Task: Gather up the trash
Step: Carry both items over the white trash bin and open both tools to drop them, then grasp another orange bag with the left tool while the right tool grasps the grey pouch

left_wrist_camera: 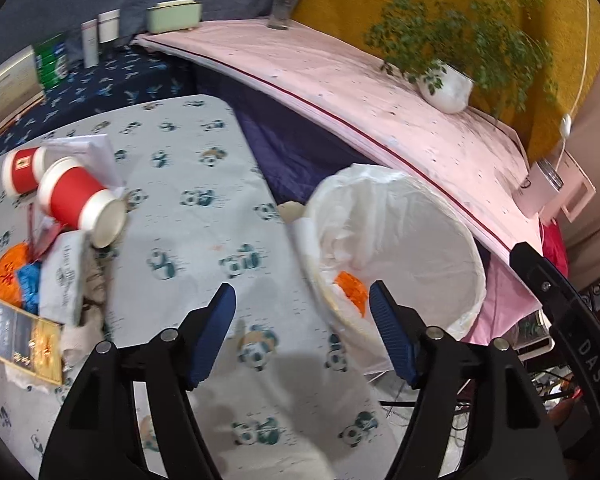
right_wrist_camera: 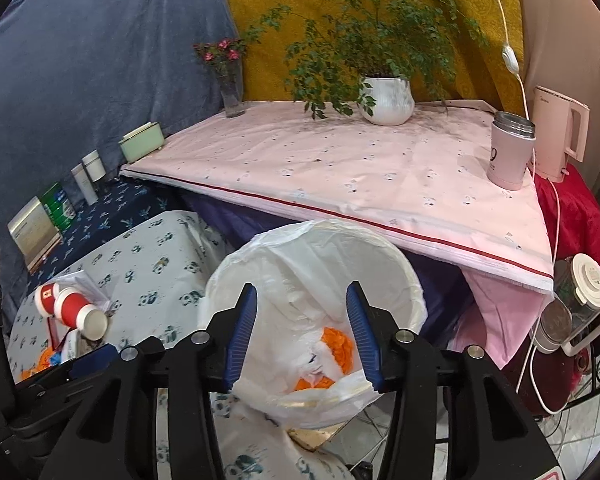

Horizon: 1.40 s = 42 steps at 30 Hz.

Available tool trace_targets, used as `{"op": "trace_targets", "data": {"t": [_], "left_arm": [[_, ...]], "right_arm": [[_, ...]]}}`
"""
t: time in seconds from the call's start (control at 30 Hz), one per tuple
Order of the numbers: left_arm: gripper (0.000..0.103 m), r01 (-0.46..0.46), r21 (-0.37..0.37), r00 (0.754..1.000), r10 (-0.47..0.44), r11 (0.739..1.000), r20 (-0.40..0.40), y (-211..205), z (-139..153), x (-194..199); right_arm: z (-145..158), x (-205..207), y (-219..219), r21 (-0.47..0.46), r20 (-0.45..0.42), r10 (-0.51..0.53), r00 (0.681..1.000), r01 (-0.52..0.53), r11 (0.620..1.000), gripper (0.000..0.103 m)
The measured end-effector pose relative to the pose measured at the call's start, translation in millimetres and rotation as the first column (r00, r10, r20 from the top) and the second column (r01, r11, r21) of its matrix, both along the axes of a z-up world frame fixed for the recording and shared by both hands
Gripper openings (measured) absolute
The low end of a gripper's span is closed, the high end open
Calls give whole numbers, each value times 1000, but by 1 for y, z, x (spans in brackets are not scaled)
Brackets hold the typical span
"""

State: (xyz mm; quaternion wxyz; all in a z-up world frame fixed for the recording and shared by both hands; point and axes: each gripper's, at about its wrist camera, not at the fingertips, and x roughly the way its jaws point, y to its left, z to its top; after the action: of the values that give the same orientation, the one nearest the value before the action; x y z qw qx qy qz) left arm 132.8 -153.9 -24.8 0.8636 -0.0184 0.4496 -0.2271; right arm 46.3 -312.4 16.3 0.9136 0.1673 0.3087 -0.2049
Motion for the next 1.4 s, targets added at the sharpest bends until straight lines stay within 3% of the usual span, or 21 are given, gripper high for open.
{"op": "trace_targets", "data": {"t": [0.17, 0.23, 0.47, 0.7, 0.8, 1.1, 1.23, 1.4], "left_arm": [[69, -78, 1, 997, 78, 997, 2, 42, 2, -4], [74, -127, 10, 992, 127, 992, 17, 65, 4, -6], [76, -247, 24, 969, 246, 969, 24, 129, 5, -9], [80, -372, 30, 928, 372, 928, 9, 194, -3, -7], [85, -431, 30, 902, 431, 902, -6, 222, -8, -5], [85, -559, 23, 827, 559, 829, -61, 293, -27, 18], [85, -577, 28, 812, 577, 816, -91, 308, -38, 27], [84, -572, 37, 812, 572, 819, -116, 312, -51, 41]], "right_arm": [[8, 2, 35, -14, 6, 60, 998, -60, 998, 52], [9, 4, 51, -15, 4, 88, 996, -88, 996, 52], [11, 13, 102, -9, -11, 180, 984, -180, 984, 52], [7, 26, 149, 1, -34, 272, 962, -272, 962, 52], [4, 33, 167, 2, -47, 308, 950, -308, 951, 52], [-14, 67, 212, 18, -90, 391, 916, -391, 920, 52], [-25, 84, 225, 32, -111, 412, 904, -411, 911, 52], [-44, 105, 236, 54, -142, 428, 893, -424, 904, 52]]}}
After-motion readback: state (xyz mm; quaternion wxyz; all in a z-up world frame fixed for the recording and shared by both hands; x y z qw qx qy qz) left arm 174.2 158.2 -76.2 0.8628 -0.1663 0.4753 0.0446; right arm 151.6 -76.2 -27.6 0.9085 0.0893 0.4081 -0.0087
